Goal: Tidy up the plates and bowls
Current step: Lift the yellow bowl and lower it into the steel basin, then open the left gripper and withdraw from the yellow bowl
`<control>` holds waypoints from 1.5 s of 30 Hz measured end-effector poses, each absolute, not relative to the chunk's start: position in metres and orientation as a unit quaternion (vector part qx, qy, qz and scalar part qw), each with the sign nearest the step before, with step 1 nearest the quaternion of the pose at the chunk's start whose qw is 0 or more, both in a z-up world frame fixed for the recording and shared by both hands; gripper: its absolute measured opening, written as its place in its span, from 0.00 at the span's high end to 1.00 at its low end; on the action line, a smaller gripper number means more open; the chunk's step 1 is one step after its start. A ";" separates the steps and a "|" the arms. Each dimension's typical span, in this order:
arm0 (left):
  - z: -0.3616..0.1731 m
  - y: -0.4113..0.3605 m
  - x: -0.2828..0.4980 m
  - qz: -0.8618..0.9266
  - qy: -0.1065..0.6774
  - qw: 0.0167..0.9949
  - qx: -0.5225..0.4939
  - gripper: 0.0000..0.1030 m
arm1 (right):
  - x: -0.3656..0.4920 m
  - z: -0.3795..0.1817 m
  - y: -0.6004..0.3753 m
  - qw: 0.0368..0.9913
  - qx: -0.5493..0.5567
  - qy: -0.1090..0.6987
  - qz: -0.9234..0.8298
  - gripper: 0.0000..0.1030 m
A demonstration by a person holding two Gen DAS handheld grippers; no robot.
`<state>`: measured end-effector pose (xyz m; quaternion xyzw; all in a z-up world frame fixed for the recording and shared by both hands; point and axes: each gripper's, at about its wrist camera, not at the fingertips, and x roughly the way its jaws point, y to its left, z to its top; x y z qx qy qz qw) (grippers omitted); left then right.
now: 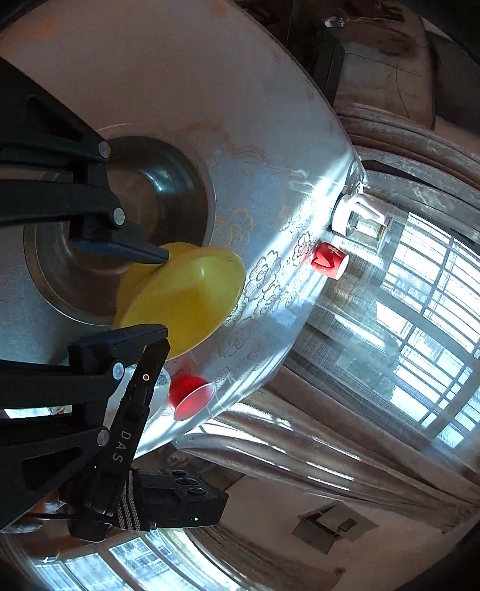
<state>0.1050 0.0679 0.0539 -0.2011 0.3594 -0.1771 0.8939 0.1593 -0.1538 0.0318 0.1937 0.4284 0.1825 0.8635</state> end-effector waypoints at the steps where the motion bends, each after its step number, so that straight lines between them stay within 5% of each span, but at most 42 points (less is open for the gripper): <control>1: 0.052 0.072 0.103 -0.173 0.360 0.894 -0.202 0.68 | 0.159 0.029 -0.149 0.862 0.191 0.432 0.185 0.81; 30: -0.002 0.100 0.095 -0.126 0.415 0.873 -0.222 0.68 | 0.150 0.000 -0.097 0.861 0.081 0.467 0.183 0.80; 45: 0.000 0.102 0.091 -0.111 0.420 0.874 -0.220 0.67 | 0.144 0.001 -0.079 0.862 0.013 0.470 0.190 0.69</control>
